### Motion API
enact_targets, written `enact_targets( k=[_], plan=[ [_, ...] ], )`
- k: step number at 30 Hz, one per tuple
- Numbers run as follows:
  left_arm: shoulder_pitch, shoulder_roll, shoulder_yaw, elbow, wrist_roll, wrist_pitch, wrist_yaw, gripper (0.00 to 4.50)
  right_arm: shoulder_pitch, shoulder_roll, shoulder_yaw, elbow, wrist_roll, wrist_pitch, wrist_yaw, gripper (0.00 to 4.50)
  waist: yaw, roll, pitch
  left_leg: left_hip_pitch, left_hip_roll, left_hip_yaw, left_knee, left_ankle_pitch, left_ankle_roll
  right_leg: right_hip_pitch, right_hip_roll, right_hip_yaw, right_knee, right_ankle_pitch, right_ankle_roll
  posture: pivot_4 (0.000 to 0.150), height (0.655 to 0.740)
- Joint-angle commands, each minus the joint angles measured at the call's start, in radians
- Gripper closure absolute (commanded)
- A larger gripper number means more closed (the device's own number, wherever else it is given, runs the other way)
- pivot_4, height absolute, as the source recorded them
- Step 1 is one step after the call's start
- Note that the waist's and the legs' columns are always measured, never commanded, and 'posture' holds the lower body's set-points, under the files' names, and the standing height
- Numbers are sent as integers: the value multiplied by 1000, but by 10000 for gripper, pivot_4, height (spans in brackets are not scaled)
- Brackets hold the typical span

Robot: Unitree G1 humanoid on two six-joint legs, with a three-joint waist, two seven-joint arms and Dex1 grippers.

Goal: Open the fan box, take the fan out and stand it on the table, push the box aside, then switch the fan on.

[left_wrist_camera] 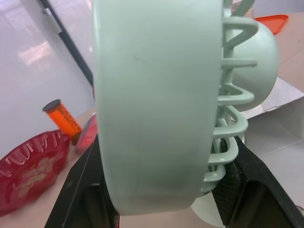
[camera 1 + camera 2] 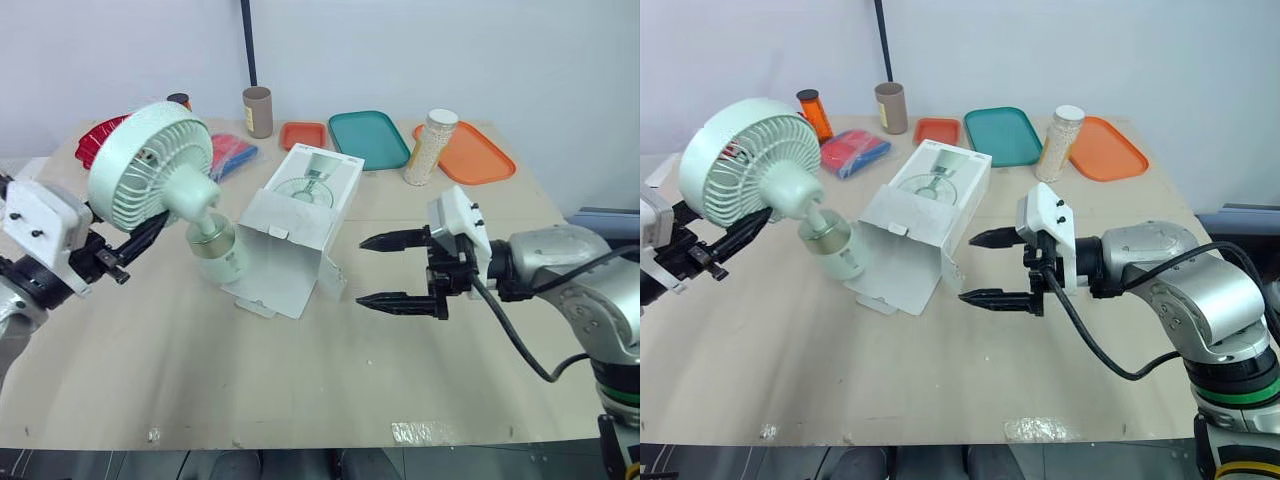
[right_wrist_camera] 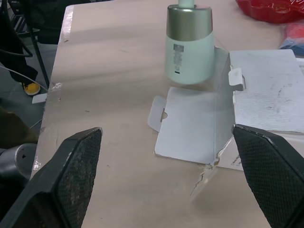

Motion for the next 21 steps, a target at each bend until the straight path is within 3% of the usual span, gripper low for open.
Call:
enact_targets(
  k=[1,10,21],
  plan=[
    [-30,11,120,-18,-28,30,16,25487,-22,5,-8,-7,-2,-20,11,0,0,0,0,0,0,0,0,0,0,0,0,0,0,0,0,1500,7400],
    [19,-7,218,83,73,36,-16,25487,-22,11,-3,-7,-4,-22,22,0,-1,0,0,0,0,0,0,0,0,0,0,0,0,0,0,1500,7400],
    [-23,-54,180,191,144,13,3,25487,-45,28,2,4,-5,-9,28,0,0,-4,0,0,0,0,0,0,0,0,0,0,0,0,0,1500,7400]
  ],
)
